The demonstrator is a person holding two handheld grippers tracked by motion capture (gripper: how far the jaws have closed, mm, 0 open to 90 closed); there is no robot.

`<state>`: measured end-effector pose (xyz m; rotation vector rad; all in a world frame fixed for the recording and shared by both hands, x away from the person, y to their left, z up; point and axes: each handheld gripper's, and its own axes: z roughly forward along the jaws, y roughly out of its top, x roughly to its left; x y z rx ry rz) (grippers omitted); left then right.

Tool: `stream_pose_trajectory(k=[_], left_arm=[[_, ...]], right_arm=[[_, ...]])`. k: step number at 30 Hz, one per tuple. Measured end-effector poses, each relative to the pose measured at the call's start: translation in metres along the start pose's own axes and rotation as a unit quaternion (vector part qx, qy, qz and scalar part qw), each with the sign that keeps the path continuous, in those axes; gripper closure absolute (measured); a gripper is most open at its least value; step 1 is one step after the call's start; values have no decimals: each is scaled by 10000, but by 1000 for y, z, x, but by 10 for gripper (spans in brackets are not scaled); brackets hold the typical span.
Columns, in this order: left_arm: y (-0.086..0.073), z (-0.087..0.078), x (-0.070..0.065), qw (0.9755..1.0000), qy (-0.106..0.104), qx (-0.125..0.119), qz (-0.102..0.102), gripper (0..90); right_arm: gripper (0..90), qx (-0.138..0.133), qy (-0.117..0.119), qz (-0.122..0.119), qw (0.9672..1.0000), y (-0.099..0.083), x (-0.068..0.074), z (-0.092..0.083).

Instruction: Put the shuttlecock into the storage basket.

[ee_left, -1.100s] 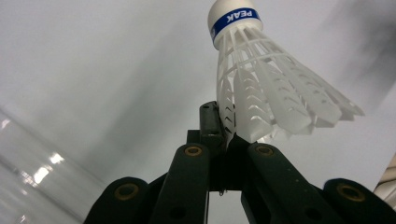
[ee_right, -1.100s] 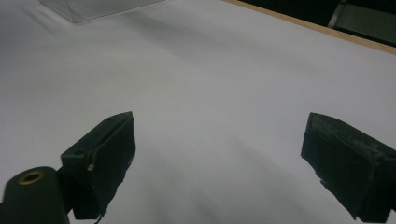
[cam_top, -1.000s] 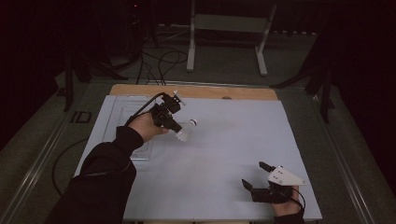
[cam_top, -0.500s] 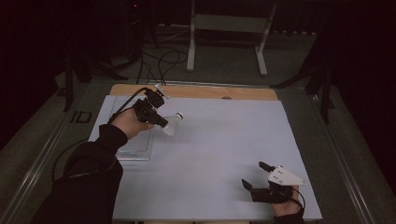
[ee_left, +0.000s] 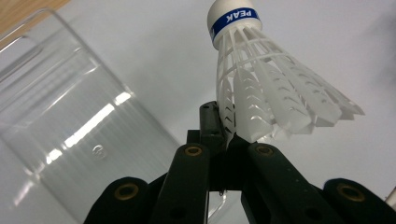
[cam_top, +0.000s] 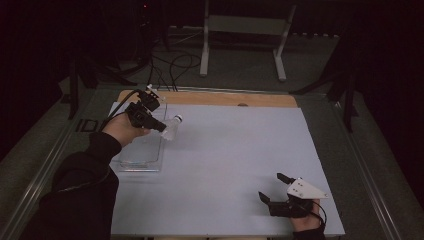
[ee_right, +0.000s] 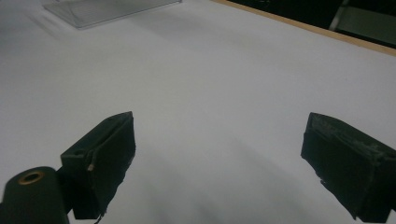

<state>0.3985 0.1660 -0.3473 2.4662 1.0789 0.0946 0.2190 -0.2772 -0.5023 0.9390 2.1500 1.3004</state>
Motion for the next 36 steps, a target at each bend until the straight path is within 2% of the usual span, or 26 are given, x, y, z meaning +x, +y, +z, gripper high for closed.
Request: stream_pose_trajectory(k=[9,12,18,24,28,32,36], left_arm=[[-15,-12,21,9994,147,-108,-310,900],[-19,-14,26,9989,135,-149,-412,900],[-24,-18,35,9979,249,-225,-561,900],[-28,-25,41,9951,386,-429,-804,900],[-28,-23,42,9938,573,-373,-874,900],[-29,-20,44,9918,710,-416,-978,900],[-30,-18,47,9898,716,-560,-1097,900]], right_arm=[[101,20,4,-29,10000,0,0,1],[101,25,5,-29,10000,0,0,1],[101,54,-14,-22,10000,0,0,1],[101,39,-30,-36,10000,0,0,1],[101,45,-18,-21,10000,0,1,1],[101,46,-24,-22,10000,0,1,1],[101,40,-25,-35,10000,0,0,1]])
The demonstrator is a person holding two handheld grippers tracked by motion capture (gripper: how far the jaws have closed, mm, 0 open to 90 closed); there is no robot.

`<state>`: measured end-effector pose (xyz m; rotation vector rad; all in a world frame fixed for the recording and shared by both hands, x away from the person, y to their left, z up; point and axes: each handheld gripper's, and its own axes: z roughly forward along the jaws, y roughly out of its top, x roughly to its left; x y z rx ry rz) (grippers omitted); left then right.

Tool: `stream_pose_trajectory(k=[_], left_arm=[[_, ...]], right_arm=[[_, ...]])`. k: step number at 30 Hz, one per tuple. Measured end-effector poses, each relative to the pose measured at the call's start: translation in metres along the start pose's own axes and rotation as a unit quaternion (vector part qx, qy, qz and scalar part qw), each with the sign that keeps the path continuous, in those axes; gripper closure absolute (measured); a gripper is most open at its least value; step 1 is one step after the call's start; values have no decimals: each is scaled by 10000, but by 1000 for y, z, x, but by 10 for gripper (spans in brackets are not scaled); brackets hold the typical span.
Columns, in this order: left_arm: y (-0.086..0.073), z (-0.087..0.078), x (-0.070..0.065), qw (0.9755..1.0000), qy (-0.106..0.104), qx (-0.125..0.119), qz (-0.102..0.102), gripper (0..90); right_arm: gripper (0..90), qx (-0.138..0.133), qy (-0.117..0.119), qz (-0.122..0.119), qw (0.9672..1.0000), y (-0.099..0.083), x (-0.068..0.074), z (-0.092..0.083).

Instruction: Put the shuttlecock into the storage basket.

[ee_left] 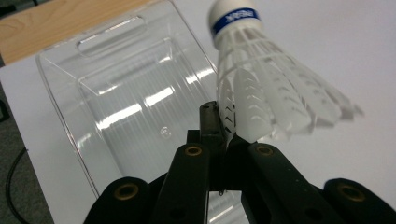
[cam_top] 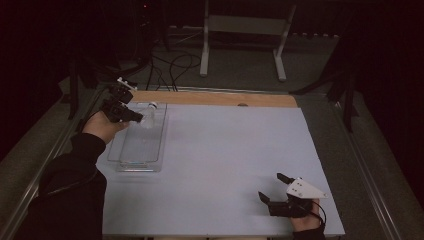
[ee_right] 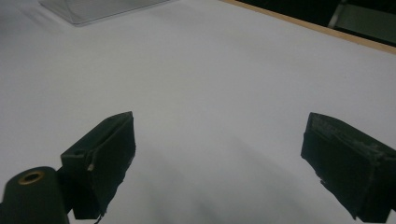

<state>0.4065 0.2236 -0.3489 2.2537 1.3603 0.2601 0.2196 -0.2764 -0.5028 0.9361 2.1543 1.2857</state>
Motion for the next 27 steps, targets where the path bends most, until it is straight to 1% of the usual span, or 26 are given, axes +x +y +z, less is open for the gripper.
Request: stream_pose_trajectory(k=[1,2,5,6,8,9,11,13,14,16,17,18,19,23,25,27], left_arm=[[0,1,1,10000,-30,-24,-30,900],[0,1,1,10000,-1,-44,-47,900],[-1,3,2,9999,-24,-66,-86,900],[-2,7,2,9999,-16,-73,-107,900],[-2,10,3,9999,-71,-74,-135,900],[-3,12,3,9999,-44,-52,-137,900],[-4,17,4,9998,-73,-57,-185,900],[-5,21,5,9998,-42,-19,-182,900],[-5,23,5,9997,-58,-32,-227,900],[-5,23,5,9997,-58,-32,-227,900],[-7,30,6,9997,-27,17,-226,900],[-7,32,6,9997,-25,30,-242,900],[-8,34,7,9997,21,43,-244,900],[-10,41,10,9995,38,63,-298,900],[-12,44,11,9994,-18,72,-333,900],[-14,49,12,9994,6,126,-324,900]], right_arm=[[101,3,-1,0,10000,0,0,0],[101,2,0,5,10000,0,0,0],[101,1,-3,3,10000,0,0,0],[101,0,-3,7,10000,0,0,-1],[101,-1,-4,12,10000,0,0,-1],[101,1,-1,11,10000,0,0,-1],[101,2,-8,7,10000,0,0,-1],[101,3,-10,6,10000,0,0,-1],[101,4,-12,5,10000,0,0,-1],[101,3,-11,6,10000,0,0,-1],[101,5,-12,3,10000,0,0,-1],[101,7,-10,1,10000,0,0,-1],[101,7,-8,2,10000,0,0,-1],[101,12,-15,-6,10000,0,0,-1],[101,11,-10,-3,10000,0,0,-1],[101,12,-12,-11,10000,0,0,0]])
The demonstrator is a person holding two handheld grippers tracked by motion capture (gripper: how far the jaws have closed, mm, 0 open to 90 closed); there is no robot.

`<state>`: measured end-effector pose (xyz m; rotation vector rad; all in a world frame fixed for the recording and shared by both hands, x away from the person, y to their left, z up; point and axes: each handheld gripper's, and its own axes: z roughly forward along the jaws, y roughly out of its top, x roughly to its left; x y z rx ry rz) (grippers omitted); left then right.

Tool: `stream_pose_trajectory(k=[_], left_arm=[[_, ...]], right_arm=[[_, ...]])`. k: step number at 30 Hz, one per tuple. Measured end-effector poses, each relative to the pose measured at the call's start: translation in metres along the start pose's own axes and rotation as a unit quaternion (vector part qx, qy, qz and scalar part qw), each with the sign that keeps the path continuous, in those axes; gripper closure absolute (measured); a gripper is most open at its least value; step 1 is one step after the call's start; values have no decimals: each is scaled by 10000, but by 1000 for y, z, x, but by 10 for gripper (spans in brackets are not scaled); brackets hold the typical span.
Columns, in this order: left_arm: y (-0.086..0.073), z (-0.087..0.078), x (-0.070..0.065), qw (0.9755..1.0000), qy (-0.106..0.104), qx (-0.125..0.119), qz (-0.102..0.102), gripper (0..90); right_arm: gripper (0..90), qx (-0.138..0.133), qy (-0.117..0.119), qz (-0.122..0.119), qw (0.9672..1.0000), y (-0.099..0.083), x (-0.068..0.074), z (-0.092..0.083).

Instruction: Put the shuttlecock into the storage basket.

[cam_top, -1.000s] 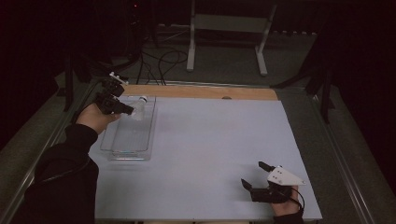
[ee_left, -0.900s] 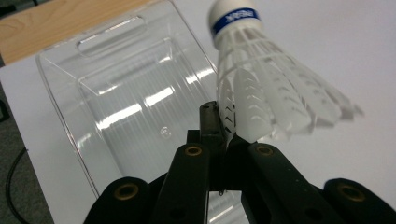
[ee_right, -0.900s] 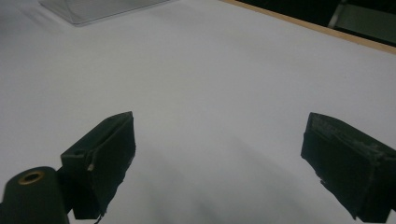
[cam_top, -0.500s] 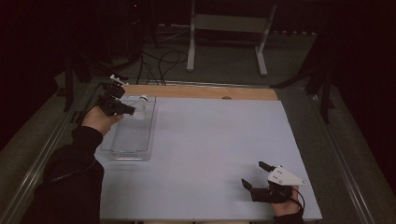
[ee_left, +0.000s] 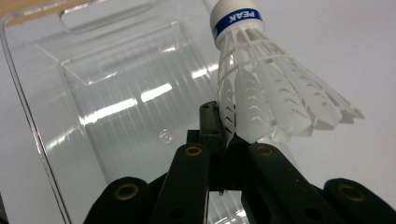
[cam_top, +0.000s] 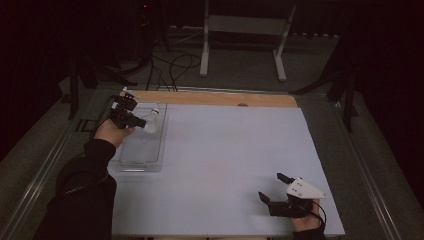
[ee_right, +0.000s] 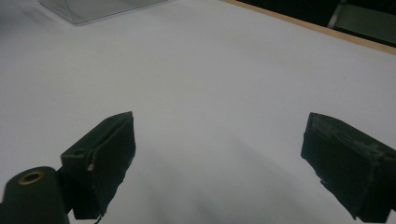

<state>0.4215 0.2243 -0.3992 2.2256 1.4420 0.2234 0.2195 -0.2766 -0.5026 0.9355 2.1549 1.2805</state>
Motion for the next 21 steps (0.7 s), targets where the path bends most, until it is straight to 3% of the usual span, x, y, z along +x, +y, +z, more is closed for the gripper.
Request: stream_pose_trajectory(k=[12,21], left_arm=[[-5,22,0,9998,-117,186,13,900],[-9,30,2,9996,-42,269,19,900]], right_arm=[[101,1,5,9,10000,0,0,-1],[101,-2,11,22,10000,0,0,-1]])
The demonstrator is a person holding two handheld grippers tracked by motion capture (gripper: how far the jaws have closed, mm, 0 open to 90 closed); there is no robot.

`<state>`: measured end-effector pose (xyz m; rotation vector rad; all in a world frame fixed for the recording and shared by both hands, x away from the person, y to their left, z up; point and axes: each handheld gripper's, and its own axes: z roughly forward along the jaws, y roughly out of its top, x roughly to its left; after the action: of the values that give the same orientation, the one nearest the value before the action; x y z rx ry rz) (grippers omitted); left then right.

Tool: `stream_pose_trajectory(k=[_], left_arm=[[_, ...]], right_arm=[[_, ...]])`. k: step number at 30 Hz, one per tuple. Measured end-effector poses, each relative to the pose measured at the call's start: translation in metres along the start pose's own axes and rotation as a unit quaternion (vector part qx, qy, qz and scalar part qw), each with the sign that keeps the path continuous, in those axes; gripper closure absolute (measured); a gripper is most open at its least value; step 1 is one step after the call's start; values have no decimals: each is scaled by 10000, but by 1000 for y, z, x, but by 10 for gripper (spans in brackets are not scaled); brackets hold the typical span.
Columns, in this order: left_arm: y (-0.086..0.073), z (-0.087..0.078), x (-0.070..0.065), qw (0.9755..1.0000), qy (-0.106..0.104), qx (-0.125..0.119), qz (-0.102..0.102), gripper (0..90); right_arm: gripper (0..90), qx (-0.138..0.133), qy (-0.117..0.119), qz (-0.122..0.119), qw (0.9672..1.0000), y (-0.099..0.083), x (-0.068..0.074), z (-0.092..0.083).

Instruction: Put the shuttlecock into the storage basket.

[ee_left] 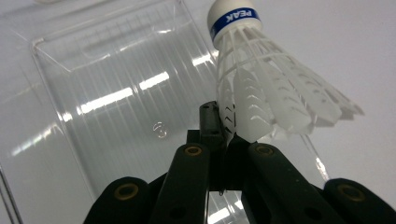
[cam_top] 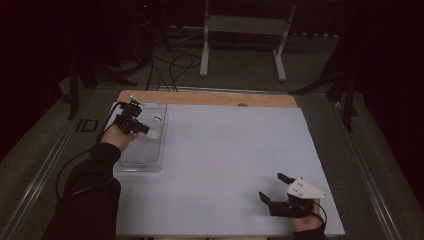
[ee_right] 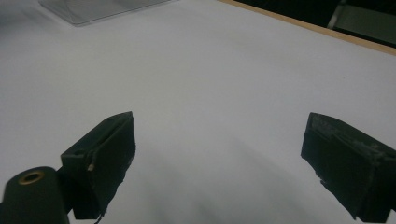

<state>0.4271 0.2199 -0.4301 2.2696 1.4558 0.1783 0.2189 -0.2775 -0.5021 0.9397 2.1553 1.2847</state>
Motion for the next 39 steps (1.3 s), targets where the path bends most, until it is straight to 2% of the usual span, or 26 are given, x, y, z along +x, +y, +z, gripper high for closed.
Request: stream_pose_trajectory(k=[13,24,27,29,35,39], left_arm=[[-4,15,0,9994,-28,334,96,900],[-4,21,-1,9988,-16,466,111,895],[-5,23,-2,9984,-11,544,174,859],[-5,25,-4,9977,27,615,287,842],[-4,24,-9,9970,8,674,370,798],[-2,18,-12,9972,122,609,422,699]], right_arm=[[101,7,17,-18,10000,0,0,1],[101,20,28,-10,10000,0,0,1],[101,38,39,2,10000,-1,0,1],[101,40,38,1,10000,-1,0,1],[101,57,36,-6,10000,-1,0,1],[101,52,20,-12,10000,-1,0,1]])
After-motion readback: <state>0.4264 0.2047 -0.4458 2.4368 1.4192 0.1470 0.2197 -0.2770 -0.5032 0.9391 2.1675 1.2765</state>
